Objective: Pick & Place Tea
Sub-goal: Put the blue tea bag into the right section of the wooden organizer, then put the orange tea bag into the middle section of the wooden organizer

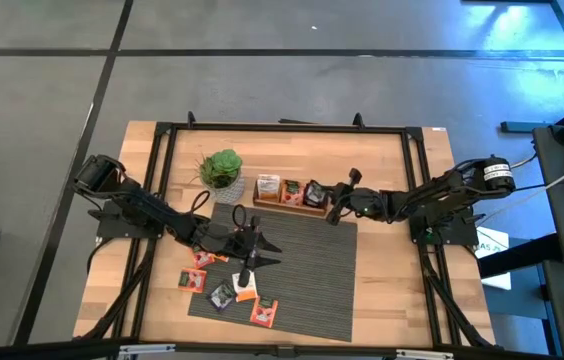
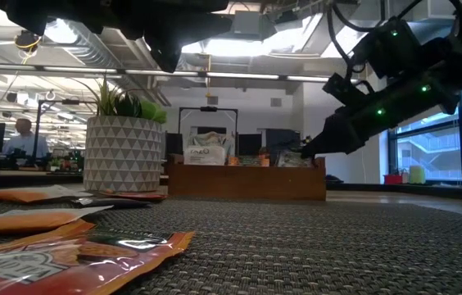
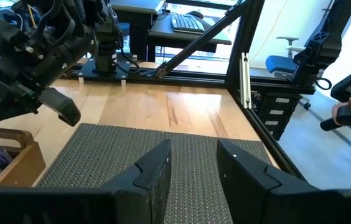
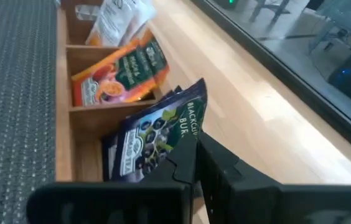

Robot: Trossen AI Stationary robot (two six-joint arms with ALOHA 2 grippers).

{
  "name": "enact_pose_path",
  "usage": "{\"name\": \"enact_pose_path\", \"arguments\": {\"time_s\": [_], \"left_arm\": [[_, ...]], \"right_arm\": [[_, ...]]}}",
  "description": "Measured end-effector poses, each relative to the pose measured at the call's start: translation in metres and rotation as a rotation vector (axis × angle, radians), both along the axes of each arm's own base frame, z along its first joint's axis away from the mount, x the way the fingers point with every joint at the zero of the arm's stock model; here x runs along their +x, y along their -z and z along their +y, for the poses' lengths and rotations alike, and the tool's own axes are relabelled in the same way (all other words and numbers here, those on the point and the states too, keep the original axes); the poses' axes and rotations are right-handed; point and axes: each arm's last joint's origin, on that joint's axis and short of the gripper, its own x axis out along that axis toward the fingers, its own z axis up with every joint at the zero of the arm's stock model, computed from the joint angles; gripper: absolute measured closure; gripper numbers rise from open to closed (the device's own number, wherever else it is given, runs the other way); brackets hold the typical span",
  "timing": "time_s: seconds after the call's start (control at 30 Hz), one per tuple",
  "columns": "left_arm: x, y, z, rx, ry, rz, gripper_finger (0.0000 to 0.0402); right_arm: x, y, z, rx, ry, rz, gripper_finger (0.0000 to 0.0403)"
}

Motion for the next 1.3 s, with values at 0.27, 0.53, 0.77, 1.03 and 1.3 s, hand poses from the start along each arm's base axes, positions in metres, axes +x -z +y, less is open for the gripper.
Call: {"name": "enact_pose_path", "arguments": {"time_s": [0.27,0.53,0.77,1.03,1.3], "left_arm": [[0.000,0.000,0.000,0.000,0.000,0.000,0.0276],[0.000,0.000,0.000,0.000,0.000,0.000,0.0276],[0.000,0.000,0.000,-0.011,-0.002,0.002,0.0276],[-0.002,0.004,-0.003,-0.061,-0.003,0.051,0.0276],[-0.003,0.008,-0.004,-0.100,-0.008,0.098,0.0276]], "right_arm": [[0.001,0.001,0.002,0.006,-0.093,0.021,0.0381],[0.001,0.000,0.002,-0.003,-0.096,0.023,0.0322],[-0.001,-0.014,0.004,-0.046,-0.035,-0.042,0.0247],[-0.011,-0.029,0.045,0.266,-0.462,-0.073,0.0229],[-0.031,0.002,0.075,0.618,-0.498,0.239,0.0228]]}}
